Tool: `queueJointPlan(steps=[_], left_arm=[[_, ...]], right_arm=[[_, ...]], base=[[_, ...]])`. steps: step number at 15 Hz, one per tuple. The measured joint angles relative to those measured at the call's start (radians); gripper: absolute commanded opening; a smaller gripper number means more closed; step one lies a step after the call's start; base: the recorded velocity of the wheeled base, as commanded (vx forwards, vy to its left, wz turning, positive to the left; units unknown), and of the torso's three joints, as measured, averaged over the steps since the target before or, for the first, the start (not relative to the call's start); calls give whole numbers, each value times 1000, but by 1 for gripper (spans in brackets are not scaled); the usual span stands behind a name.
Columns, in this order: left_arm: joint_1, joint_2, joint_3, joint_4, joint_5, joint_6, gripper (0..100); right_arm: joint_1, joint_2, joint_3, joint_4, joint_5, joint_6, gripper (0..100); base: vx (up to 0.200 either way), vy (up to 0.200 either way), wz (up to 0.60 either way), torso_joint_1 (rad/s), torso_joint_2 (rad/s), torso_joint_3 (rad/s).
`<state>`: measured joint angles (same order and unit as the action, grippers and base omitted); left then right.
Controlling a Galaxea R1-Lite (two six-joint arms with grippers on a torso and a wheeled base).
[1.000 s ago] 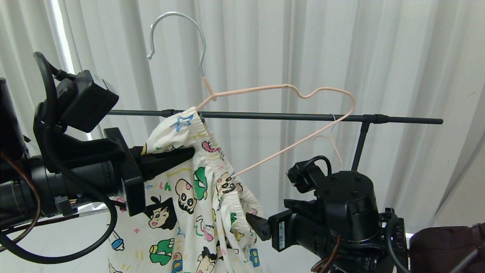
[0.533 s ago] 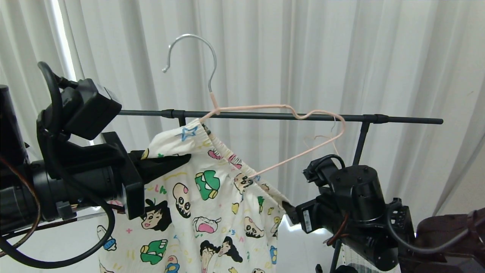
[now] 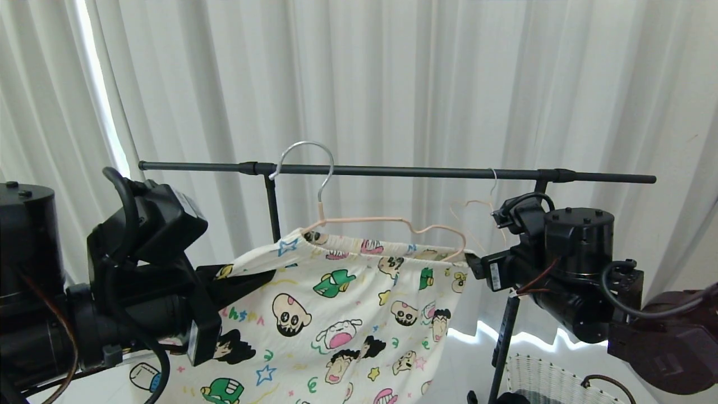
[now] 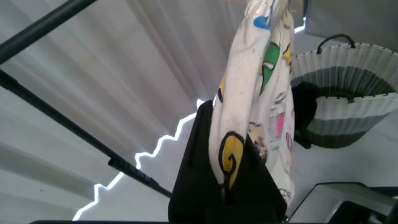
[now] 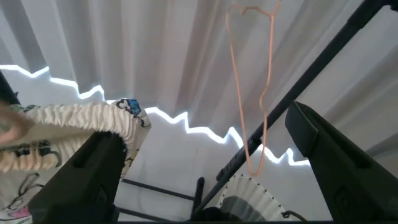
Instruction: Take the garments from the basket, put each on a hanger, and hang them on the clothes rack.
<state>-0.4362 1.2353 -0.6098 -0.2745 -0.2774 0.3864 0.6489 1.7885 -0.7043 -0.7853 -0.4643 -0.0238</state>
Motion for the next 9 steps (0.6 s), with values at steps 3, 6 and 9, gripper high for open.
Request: queueJointPlan(steps=[3,6,9], left_arm=[[26,-3,44,1,-1,102,0],[43,20,73,3,8,145,0],[46,84,77,3,126,175,0]], right_arm=[[-17,-6,-2,0,3,-7,100],[-14,-27,-4,0,23,-33,100],[18,-76,-2,14,92,-74,100]], base=[[0,0,0,0,0,0],[0,0,0,0,0,0],[0,0,0,0,0,0]])
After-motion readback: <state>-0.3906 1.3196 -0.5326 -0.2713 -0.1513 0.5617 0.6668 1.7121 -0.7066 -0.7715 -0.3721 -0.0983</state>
